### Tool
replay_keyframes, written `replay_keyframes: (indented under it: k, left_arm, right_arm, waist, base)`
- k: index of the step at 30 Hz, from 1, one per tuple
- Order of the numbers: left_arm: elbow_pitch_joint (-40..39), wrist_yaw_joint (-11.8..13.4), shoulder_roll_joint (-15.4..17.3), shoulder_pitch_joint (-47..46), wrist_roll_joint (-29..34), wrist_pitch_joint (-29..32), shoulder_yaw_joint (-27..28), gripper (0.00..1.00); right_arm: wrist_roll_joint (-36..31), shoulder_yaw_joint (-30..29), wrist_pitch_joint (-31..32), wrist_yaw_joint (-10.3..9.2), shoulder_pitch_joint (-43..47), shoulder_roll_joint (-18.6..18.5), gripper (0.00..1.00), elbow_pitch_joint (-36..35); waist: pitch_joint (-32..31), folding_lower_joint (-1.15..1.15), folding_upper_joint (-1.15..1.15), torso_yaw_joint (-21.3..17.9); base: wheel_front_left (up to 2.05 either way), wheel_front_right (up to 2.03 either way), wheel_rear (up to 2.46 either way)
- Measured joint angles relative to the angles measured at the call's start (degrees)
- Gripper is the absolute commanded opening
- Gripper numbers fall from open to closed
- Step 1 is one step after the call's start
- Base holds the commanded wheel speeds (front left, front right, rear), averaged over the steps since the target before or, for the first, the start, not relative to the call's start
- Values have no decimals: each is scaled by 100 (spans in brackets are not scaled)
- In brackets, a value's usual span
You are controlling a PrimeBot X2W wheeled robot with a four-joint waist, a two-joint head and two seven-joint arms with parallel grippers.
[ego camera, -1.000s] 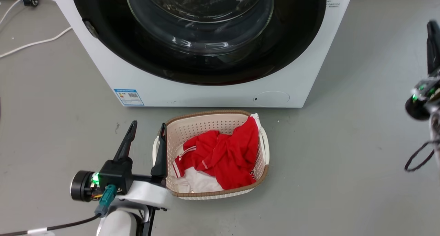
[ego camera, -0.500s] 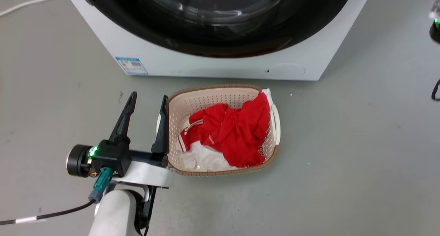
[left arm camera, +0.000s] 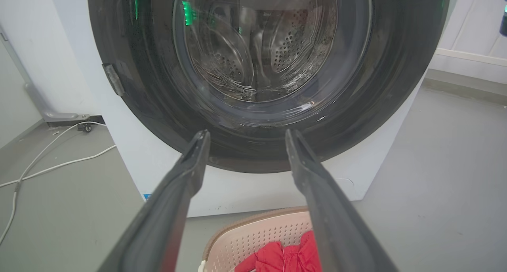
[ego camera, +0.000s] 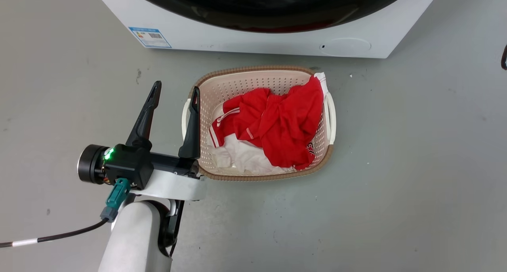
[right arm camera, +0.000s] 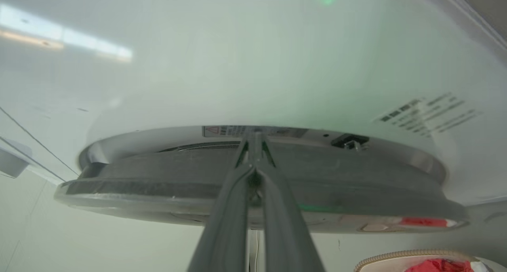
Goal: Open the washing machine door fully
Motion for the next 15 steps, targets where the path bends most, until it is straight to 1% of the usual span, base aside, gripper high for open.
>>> replay_keyframes:
  k: [8,15]
  left_arm:
    - [9,18,0,-81,-41,0,-43,100]
    - [44,48,0,-87,-51,0,-57,100]
  right_arm:
    - [-99,116,334,0,-160,-1,0,84]
    - [-42,151,851,-1,-138,-44,0,45]
  waist:
    - [180,0,0,49]
    - [161,0,0,46]
  base:
    - [0,0,0]
    - [0,0,0]
